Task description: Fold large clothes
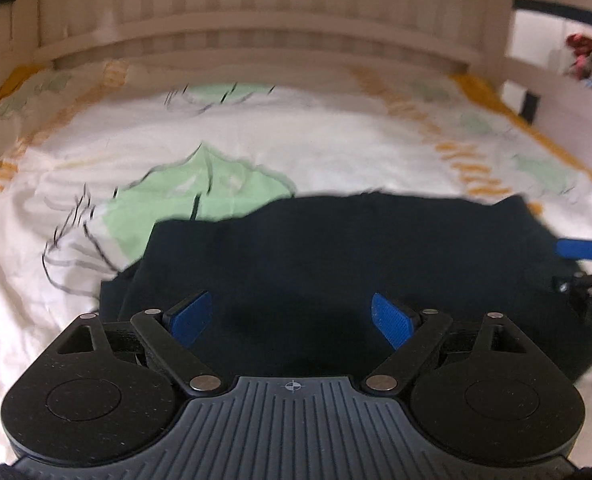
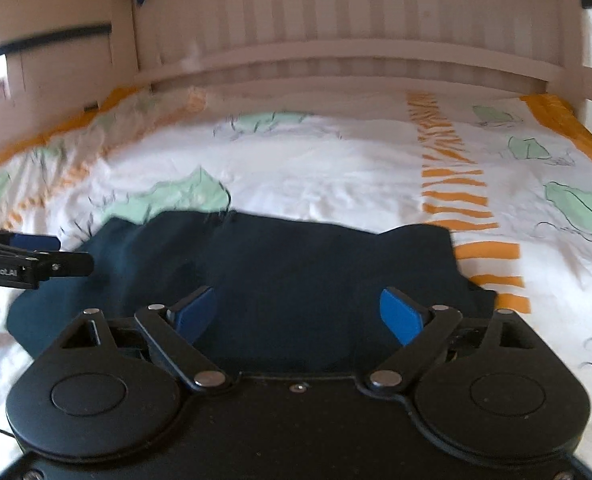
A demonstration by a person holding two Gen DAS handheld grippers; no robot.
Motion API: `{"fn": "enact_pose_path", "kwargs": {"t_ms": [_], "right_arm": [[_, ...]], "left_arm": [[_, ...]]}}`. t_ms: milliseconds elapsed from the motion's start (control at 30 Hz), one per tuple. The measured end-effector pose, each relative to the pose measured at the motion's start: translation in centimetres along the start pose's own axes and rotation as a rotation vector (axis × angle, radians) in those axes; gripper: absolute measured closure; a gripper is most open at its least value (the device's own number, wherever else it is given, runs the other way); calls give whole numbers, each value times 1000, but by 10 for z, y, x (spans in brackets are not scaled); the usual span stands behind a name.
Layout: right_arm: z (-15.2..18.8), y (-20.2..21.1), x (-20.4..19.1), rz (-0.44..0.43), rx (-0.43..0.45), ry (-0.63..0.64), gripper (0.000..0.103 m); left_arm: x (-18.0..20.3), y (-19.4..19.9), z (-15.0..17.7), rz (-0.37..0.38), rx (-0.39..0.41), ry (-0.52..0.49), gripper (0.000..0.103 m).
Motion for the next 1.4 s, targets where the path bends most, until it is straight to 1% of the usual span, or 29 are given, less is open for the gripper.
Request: {"fn": "enact_pose_path", "kwargs": {"t_ms": [33, 67, 100, 133, 167, 200, 267, 300, 367, 433, 533, 667, 800, 933, 1067, 1133, 1200, 1267, 1333, 1400], "right_arm": [[1, -9, -1, 8, -11, 5, 13], [3, -19, 0, 30, -24, 10, 13], [6, -27, 3, 60, -38, 14, 13], [9, -38, 9, 106, -59, 18, 13], [13, -46, 15, 130, -65, 14, 7], [17, -53, 21, 128, -70, -7, 1], [28, -61, 33, 90, -68, -104, 1], [32, -61, 37, 78, -49, -142, 1], [36, -57, 34, 91, -5, -135, 1], [36, -55, 32, 101, 7, -125, 1], [36, -56, 34, 83, 0, -144, 1], [34, -58, 34, 84, 4, -144, 1], [33, -58, 33, 82, -6, -142, 1], [35, -49, 33, 51, -47, -126, 1], [42, -23, 44, 1, -73, -121, 1], [48, -8, 50, -20, -75, -135, 1], [55, 8, 58, -22, -86, -127, 1], [61, 22, 63, -23, -90, -109, 1], [66, 35, 69, -23, -83, -108, 1], [71, 41, 78, -7, -106, -140, 1]], "left_arm": [[-7, -7, 5, -20, -19, 15, 15], [-14, -13, 10, -31, -32, 32, 9], [-21, -18, 15, -25, -33, 51, 1], [-26, -19, 19, -17, -24, 73, 0], [-31, -20, 22, -7, -13, 96, 0], [-34, -20, 25, 12, -3, 114, 0], [-35, -19, 31, 22, 30, 112, 0], [-33, -18, 33, 16, 48, 99, 0], [-28, -18, 38, -8, 82, 72, 0], [-25, -20, 39, -24, 92, 61, 0], [-26, -19, 37, -16, 93, 71, 0], [-27, -16, 37, -20, 95, 67, 0], [-26, -4, 35, -8, 67, 82, 0], [-30, 25, 46, 40, 63, 95, 0], [-41, 55, 58, 39, 49, 74, 0], [-48, 67, 62, 28, 40, 82, 0], [-55, 77, 65, 23, 44, 122, 0], [-64, 84, 68, 39, 52, 171, 0], [-71, 83, 71, 57, 41, 224, 0], [-74, 79, 74, 73, 26, 262, 0]]}}
Point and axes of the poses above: each gripper's, at about its wrist camera, not at the fingertips, and y roughly against the way its jaws point, x to its right, z to its underside, the point moved 7 cm from there along -y, roughly the way its jaws point, and after that the axes turned 13 degrees about z, right-handed, at the moved point
